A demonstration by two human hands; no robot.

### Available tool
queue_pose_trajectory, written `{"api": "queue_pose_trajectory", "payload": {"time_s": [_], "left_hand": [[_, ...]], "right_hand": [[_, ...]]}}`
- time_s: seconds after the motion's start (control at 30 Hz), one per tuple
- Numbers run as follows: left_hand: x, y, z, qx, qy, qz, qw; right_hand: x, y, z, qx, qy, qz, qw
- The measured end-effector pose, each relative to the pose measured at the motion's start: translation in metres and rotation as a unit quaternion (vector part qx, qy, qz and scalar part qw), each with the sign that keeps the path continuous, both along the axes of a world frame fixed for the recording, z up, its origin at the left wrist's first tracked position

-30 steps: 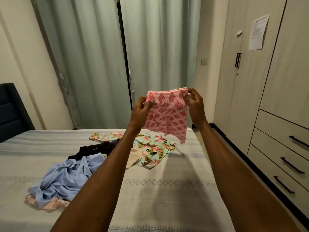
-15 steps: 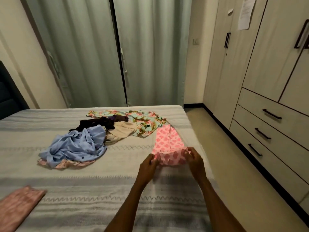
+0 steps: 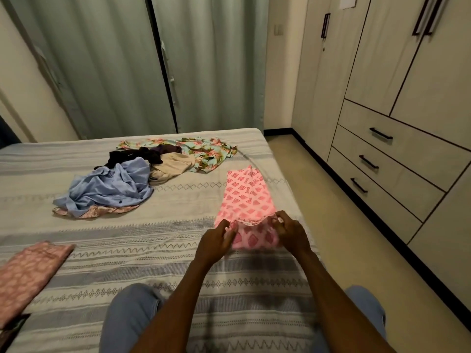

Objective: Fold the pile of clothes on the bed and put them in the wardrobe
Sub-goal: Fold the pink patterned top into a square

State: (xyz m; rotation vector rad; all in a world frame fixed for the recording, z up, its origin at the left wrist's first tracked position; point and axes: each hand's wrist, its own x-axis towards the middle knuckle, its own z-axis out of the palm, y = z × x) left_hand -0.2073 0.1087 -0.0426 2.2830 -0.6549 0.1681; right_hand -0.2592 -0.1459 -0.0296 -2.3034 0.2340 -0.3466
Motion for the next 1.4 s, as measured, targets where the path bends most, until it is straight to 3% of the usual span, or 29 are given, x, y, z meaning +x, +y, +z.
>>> {"api": "queue_pose_trajectory", "payload": {"time_s": [0.1,0.17,0.23,0.3,0.53,0.77,1.03,1.4], "left_hand": [[-0.01,0.006,-0.005,0.069,0.181,-0.033,0.981],[-0.024,0.01,-0.008,0.116,0.332,-0.039,0.935],[-0.039,0.013,-0.011,0.125,0.451,-0.026,0.883],[-0.047,0.015,-0.018,0.115,0.483,-0.006,0.868],[-0.037,0.016,-0.037,0.123,0.331,-0.002,0.936],[-0.006,0.006,-0.046,0.15,0.211,0.108,0.96],[0.069,-0.033,-0.039,0.134,0.177,0.116,0.968],[0.247,-0.095,-0.044,0.088,0.194,0.16,0.964]], "right_hand": [[-0.005,-0.001,-0.011,0.048,0.222,0.067,0.972],[-0.024,0.001,-0.017,0.111,0.36,0.083,0.923],[-0.039,0.003,-0.024,0.133,0.437,0.074,0.887],[-0.046,0.005,-0.034,0.127,0.448,0.065,0.883],[-0.041,0.006,-0.052,0.139,0.317,0.037,0.937],[-0.016,-0.008,-0.065,0.017,0.236,-0.033,0.971],[0.073,-0.03,-0.054,0.021,0.22,-0.033,0.975],[0.277,-0.066,-0.057,0.042,0.201,-0.075,0.976]]}}
